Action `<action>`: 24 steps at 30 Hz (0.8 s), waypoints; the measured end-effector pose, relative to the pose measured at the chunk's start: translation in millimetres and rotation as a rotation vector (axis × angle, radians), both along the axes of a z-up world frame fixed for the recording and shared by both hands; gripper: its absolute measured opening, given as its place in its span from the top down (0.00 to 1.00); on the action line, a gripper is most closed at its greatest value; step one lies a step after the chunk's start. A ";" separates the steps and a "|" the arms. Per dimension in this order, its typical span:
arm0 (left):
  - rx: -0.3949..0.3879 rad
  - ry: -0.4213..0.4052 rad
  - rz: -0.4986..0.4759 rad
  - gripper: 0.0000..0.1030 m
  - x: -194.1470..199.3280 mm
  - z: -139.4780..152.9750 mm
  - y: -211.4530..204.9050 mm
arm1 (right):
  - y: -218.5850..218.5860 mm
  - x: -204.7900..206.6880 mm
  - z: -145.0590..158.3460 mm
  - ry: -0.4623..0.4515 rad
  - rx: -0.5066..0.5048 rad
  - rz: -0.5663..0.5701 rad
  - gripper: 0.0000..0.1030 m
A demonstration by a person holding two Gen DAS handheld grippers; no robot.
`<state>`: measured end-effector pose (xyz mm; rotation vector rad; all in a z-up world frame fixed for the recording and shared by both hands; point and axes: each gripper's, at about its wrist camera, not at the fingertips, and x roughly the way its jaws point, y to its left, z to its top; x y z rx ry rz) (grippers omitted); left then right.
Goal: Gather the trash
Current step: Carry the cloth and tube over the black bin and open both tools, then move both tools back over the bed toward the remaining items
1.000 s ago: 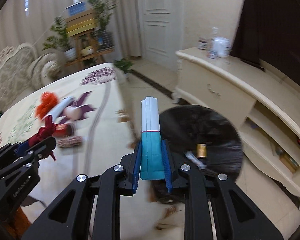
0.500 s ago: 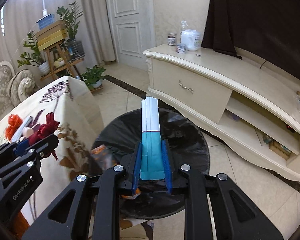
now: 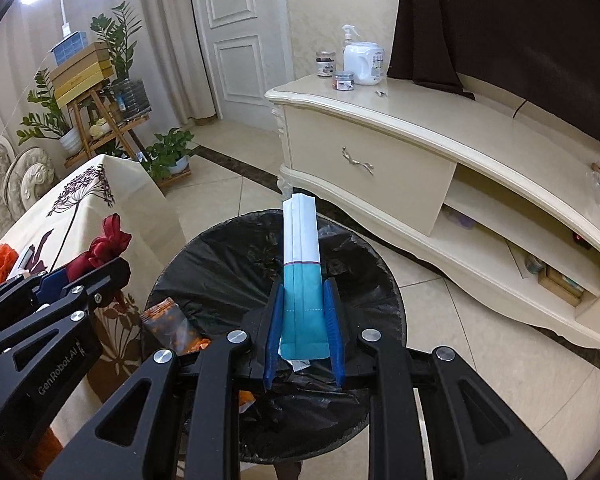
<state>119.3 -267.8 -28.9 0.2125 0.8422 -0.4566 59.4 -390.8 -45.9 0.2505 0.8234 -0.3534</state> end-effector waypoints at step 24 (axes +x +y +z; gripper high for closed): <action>-0.019 -0.002 0.090 0.28 -2.2 12.8 46.0 | 20.6 -4.0 13.3 -0.026 -0.017 -0.007 0.40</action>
